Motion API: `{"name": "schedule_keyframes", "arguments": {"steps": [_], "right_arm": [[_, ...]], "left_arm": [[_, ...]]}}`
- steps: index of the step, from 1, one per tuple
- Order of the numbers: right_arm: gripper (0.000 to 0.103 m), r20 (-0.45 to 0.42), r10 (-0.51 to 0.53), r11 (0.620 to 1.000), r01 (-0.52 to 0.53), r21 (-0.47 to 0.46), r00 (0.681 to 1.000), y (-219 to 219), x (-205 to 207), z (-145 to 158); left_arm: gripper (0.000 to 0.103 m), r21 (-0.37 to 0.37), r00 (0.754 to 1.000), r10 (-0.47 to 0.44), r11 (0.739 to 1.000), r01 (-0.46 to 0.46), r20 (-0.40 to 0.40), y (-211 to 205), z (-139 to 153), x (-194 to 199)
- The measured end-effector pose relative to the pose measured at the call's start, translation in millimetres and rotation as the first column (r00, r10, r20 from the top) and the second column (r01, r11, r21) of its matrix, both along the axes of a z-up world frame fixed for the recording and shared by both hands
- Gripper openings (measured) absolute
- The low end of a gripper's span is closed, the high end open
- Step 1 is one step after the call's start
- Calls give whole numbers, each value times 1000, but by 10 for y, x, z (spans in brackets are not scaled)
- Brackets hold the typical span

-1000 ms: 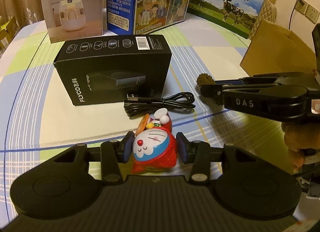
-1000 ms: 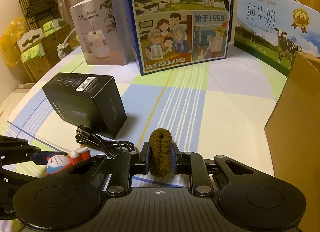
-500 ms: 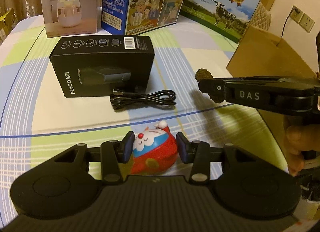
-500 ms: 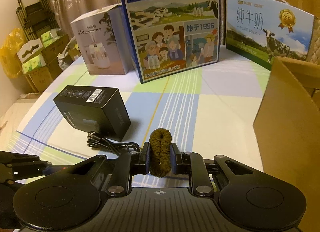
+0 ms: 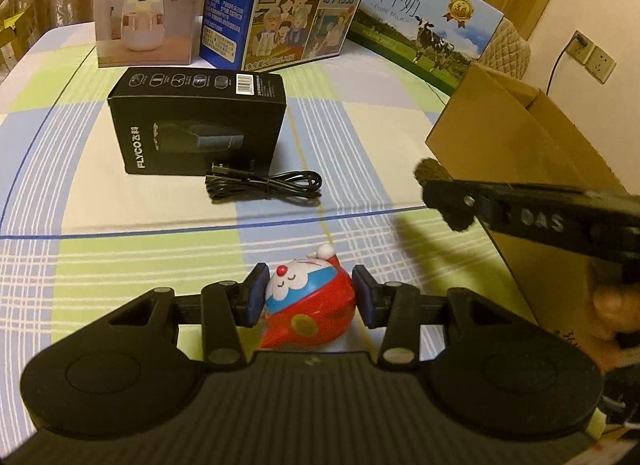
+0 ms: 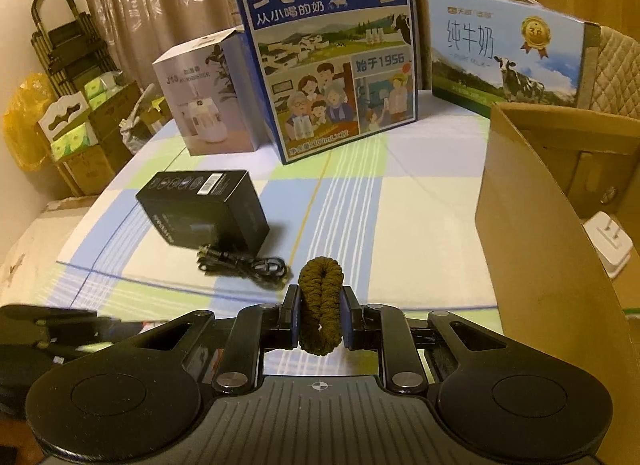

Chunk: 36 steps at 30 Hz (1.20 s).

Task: Organize objects
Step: 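Carry the Doraemon toy with the left gripper while the right gripper carries the hair tie to the box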

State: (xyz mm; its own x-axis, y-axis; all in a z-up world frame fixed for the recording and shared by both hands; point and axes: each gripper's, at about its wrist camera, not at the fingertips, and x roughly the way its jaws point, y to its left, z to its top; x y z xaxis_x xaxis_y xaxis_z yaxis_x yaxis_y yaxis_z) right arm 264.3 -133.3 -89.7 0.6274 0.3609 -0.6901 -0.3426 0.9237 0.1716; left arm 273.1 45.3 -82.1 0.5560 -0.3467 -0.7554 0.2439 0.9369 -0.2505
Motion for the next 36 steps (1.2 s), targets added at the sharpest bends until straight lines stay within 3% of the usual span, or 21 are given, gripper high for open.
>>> {"name": "schedule_keyframes", "arguments": {"steps": [7,17,28,36], "right_arm": [[16,3,-16,1000,16,1,1000,-102,-341,47],[16,6,-48,998,48,32,999,-225,-966,194],[16,87,-44,999,43,20,995,-365,-1434,720],[16,138,-98,995,97,17,986,-758,-1628,1035]], "left_arm": [[39,-9,998,61,998,-61,12,1,90,-233],[39,-112,988,152,982,-152,-7,-50,315,-825],[39,-101,987,154,984,-148,51,-216,802,-1296],[39,-98,990,106,990,-97,91,-508,1085,-1467]]}}
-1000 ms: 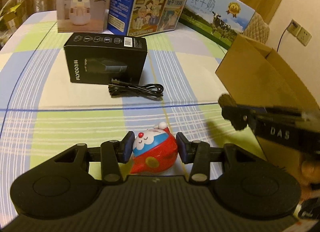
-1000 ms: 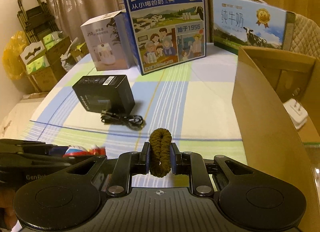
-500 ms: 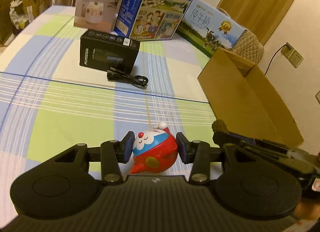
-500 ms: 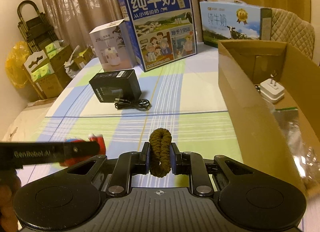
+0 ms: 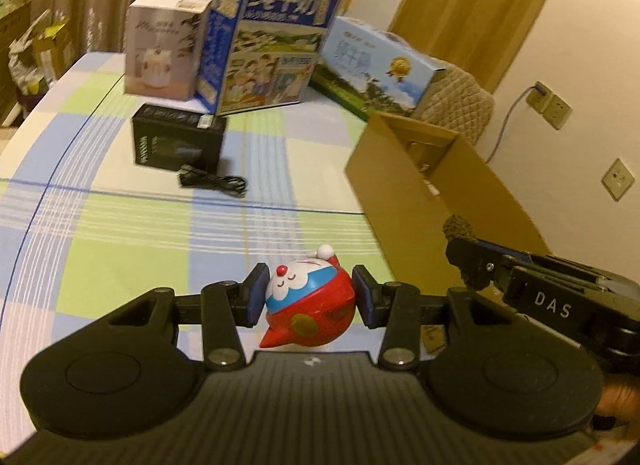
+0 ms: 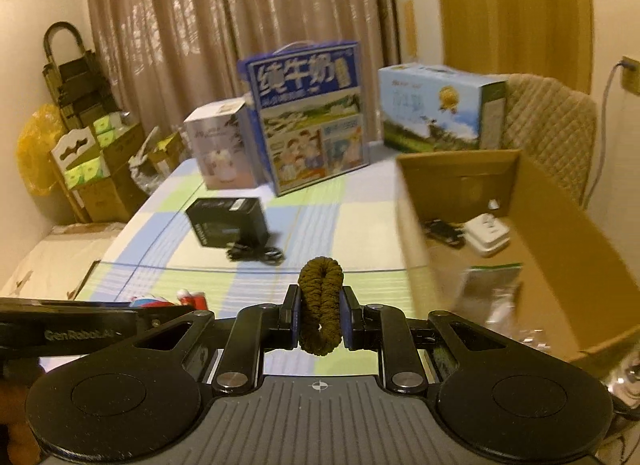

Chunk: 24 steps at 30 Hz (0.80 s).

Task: Organize objects
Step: 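Carry the Doraemon toy with the left gripper while the right gripper carries the hair tie to the box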

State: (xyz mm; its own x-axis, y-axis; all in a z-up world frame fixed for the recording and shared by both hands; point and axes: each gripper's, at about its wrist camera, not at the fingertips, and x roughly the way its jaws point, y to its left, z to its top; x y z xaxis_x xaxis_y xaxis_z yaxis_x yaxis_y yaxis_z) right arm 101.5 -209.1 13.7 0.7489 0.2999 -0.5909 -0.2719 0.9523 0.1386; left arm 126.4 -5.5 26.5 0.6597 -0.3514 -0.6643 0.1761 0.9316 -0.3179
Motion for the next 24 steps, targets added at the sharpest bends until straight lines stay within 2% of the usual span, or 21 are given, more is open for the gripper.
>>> {"name": "schedule_keyframes", "arguments": {"steps": [13,24], "right_arm": [[16,36,-225,974,224,17,974,-1226,-98,251],[16,31,-291,956,290,47,956,-1735,120,232]], "left_arm": [[39,-7,986,-153,988,153,64,-939,375,71],[39,8,963,-260,966,260,72,-1735,410,403]]}}
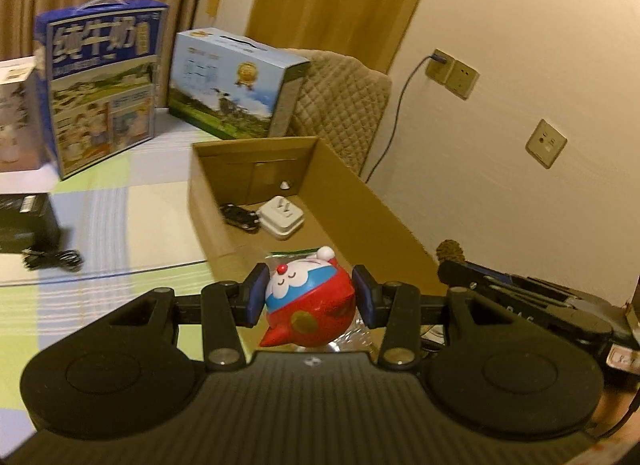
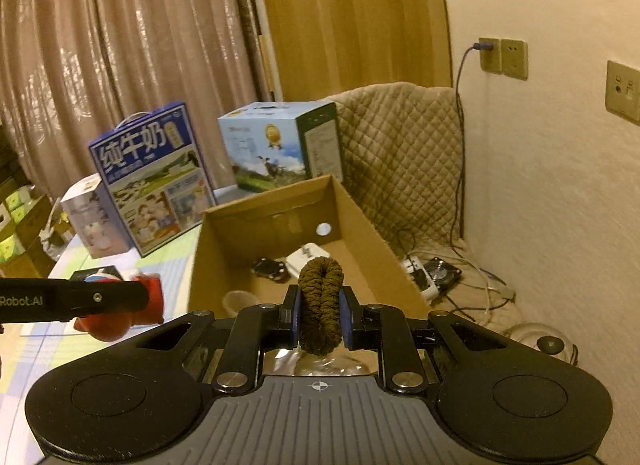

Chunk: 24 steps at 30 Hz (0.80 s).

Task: Organize objects
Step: 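Carry the Doraemon toy with the left gripper while the right gripper carries the hair tie to the box, then open both grippers to drop the toy and hair tie into the box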

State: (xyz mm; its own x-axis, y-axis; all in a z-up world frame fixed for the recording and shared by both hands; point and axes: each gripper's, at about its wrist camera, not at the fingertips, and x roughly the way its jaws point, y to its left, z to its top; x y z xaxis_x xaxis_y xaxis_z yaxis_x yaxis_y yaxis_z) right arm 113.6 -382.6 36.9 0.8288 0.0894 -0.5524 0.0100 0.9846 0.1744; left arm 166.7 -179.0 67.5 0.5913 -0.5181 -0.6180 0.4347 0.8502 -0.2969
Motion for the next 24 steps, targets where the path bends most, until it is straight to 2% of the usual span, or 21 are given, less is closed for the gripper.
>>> {"name": "schedule_keyframes", "arguments": {"steps": [5,9,16,20,24], "right_arm": [[16,-10,-20,1000,20,12,1000,-153,90,-63],[16,-20,-30,999,30,27,999,-236,130,-113],[16,-36,-19,999,20,41,999,-243,147,-208],[17,-45,-3,999,6,50,999,-200,144,-235],[17,-45,18,997,-14,75,999,-169,158,-212]], "left_arm": [[39,16,1000,-28,999,28,-13,-254,-109,182],[37,-19,998,-31,999,30,-53,-346,-227,348],[45,16,1000,2,1000,-2,-22,-250,-195,369],[51,30,999,28,999,-28,-24,-138,-205,345],[53,30,999,46,999,-45,-30,-47,-224,316]]}}
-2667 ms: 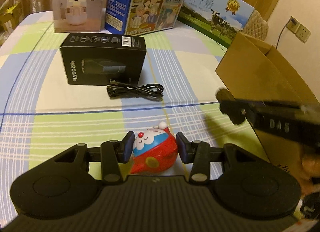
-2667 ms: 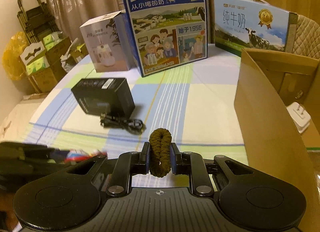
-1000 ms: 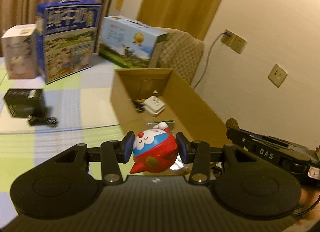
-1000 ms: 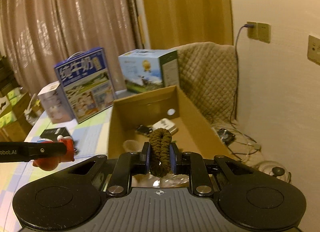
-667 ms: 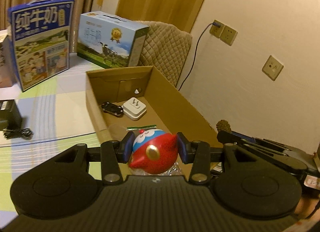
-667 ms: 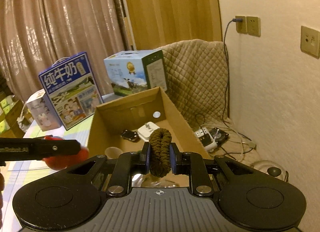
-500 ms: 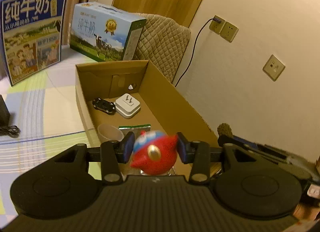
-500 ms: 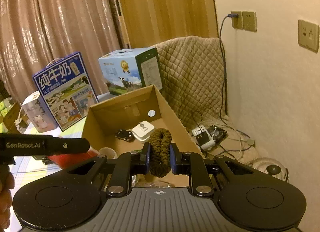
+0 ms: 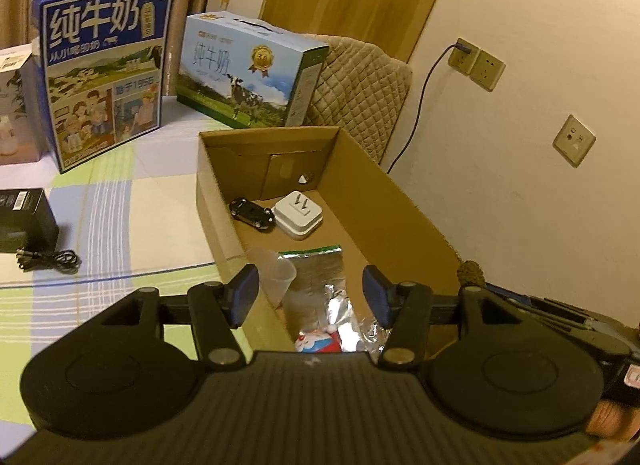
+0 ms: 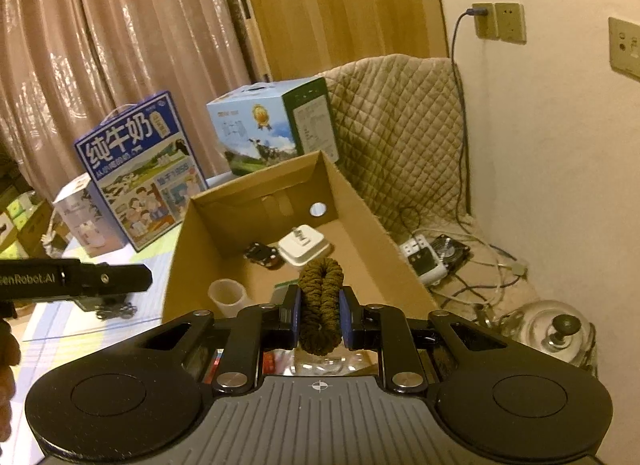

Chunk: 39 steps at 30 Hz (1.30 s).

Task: Organize objects
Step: 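Open both grippers to drop the toy and hair tie into the box, then move both tools back over the table toward the black FLYCO box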

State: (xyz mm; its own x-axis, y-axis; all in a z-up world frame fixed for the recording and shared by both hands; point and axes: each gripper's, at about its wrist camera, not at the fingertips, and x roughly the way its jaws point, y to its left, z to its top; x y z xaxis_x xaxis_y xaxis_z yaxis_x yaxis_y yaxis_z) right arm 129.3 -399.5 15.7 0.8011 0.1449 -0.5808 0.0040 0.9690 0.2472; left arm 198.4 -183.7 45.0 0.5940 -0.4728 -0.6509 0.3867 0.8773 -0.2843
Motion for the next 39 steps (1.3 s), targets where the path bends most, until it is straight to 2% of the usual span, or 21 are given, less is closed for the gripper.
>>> {"name": "schedule_keyframes", "arguments": {"steps": [2,3,4,5,6,7,16,21,29,39], "right_arm": [[17,11,5,1000,-5,25,1000,-2,17,26],[23,16,13,999,-13,39,1000,-2,31,38],[43,26,12,999,-14,50,1000,-3,42,50],[55,41,5,998,-7,59,999,-11,42,63],[73,63,-5,998,1,70,998,-24,27,78],[75,78,-10,997,3,82,997,-34,18,95],[75,51,-41,993,35,115,998,-66,-61,106],[75,59,-21,993,14,113,998,38,-143,181],[75,80,37,994,-44,97,996,372,-245,306],[75,87,150,987,-154,51,985,956,-274,367]], "left_arm": [[54,1,1000,5,1000,-5,-1,31,-7,-16],[55,3,1000,7,1000,-7,-1,44,-10,-26],[59,5,1000,9,1000,-9,-1,56,-12,-29],[61,6,1000,12,1000,-12,0,73,-14,-35],[62,5,1000,14,1000,-14,0,92,-15,-40],[62,5,1000,15,1000,-15,0,110,-16,-47],[71,25,999,39,999,-39,6,356,-35,-120],[74,36,998,60,998,-60,8,547,-49,-236],[81,73,992,126,989,-128,27,1039,-49,-478],[87,116,973,223,967,-228,53,1750,-8,-645]]}}
